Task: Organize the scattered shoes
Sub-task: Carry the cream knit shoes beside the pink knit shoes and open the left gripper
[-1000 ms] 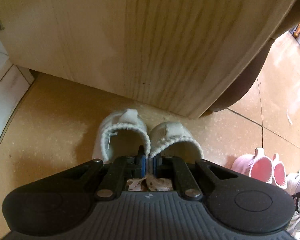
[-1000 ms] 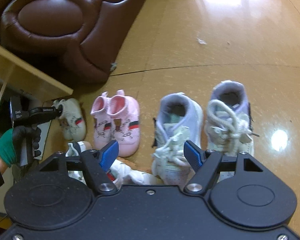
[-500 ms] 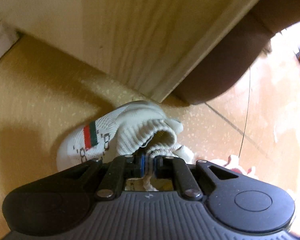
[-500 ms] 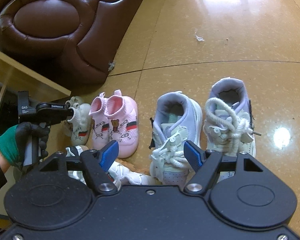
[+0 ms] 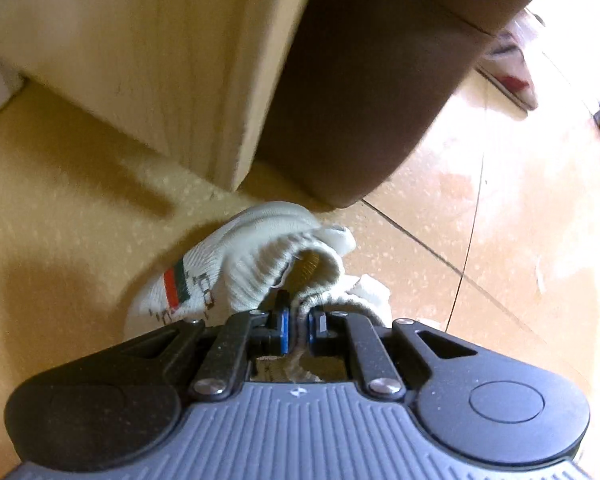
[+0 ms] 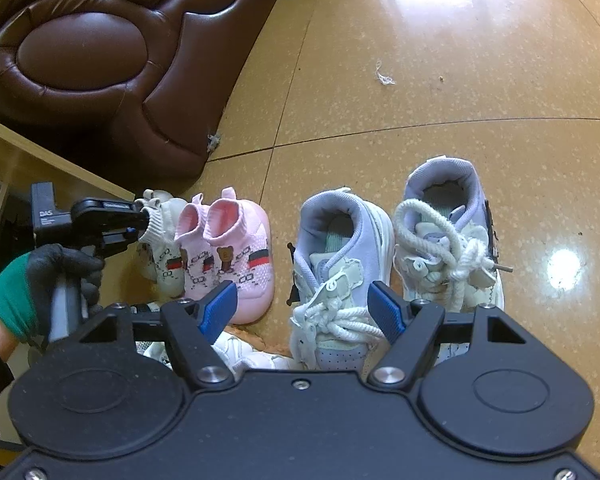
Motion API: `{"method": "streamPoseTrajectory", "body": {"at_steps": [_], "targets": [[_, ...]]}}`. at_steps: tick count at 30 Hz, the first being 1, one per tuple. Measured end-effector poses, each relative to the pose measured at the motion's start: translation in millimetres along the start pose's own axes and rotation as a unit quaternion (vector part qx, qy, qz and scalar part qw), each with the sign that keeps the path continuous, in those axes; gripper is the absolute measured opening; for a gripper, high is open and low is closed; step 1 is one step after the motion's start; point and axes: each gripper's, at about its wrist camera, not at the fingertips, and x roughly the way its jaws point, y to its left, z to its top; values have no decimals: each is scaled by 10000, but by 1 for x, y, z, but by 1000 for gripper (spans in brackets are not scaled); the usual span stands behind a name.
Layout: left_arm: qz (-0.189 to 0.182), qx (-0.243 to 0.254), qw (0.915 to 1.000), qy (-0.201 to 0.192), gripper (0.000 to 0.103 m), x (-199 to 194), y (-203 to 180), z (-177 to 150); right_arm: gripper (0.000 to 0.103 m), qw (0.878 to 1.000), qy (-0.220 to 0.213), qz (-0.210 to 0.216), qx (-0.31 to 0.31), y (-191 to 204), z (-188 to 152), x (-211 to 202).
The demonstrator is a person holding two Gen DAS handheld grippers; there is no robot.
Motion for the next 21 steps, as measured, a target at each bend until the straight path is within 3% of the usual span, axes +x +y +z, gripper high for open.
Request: {"method": "streamPoseTrajectory", "body": {"at_steps": [6,8,10,13,16,19,21], "targets": [[126,-571,9983,30,9,1,-15,-13,74,9998,-97,-24,179,-8,4,-2],[-117,-962,9952,91,10,-1,-18,-18,74,9997,-124,-29,208,-7,5,-2],[-260,-977,9948,147,10,2,-18,-14,74,9997,-145,1,198,-7,6,-2],[58,-253,9997,-26,9,1,-30,-11,74,9998,-140,-14,162,-7,6,-2],[536,136,9982,-222,9,1,-14,4,74,9995,-164,-3,255,-11,5,-5],[637,290,9975,-91,8,6,-30,7,74,9996,-169,-19,205,-13,4,-8],[673,750,9949,89,8,10,-37,11,74,9994,-166,-76,289,-19,4,-6]]}}
